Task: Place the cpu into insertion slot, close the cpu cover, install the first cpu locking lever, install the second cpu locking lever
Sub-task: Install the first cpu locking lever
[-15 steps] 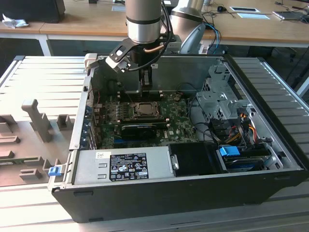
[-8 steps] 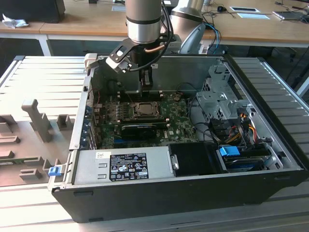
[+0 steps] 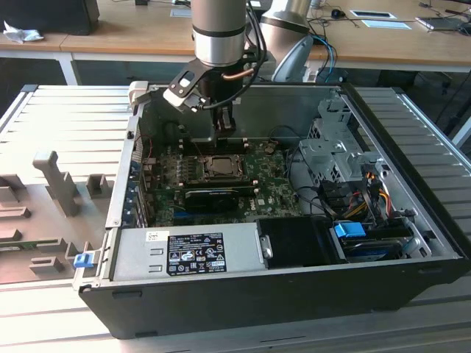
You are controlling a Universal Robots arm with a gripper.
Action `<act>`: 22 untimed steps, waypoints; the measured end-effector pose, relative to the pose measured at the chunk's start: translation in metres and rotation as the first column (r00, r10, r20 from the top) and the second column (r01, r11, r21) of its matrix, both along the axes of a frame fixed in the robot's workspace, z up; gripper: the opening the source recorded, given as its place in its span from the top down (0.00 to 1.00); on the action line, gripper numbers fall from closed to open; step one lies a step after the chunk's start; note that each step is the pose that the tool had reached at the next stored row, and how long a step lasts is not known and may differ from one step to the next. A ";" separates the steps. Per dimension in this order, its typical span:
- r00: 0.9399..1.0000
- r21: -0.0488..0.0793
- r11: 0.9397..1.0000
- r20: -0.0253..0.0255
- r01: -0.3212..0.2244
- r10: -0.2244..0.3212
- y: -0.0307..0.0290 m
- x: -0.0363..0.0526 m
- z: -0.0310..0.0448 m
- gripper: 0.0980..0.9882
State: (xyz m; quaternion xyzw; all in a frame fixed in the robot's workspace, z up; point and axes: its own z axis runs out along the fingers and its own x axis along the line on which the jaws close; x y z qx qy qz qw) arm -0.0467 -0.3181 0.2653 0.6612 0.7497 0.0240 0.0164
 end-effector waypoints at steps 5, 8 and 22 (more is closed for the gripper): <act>0.999 0.000 0.999 0.000 -0.045 0.045 0.0000 0.0000 0.0000 0.99; 0.998 0.000 0.998 0.000 -0.063 0.063 0.0000 0.0000 0.0000 0.99; 0.988 0.000 0.988 0.000 -0.157 0.157 0.0000 0.0000 0.0000 0.99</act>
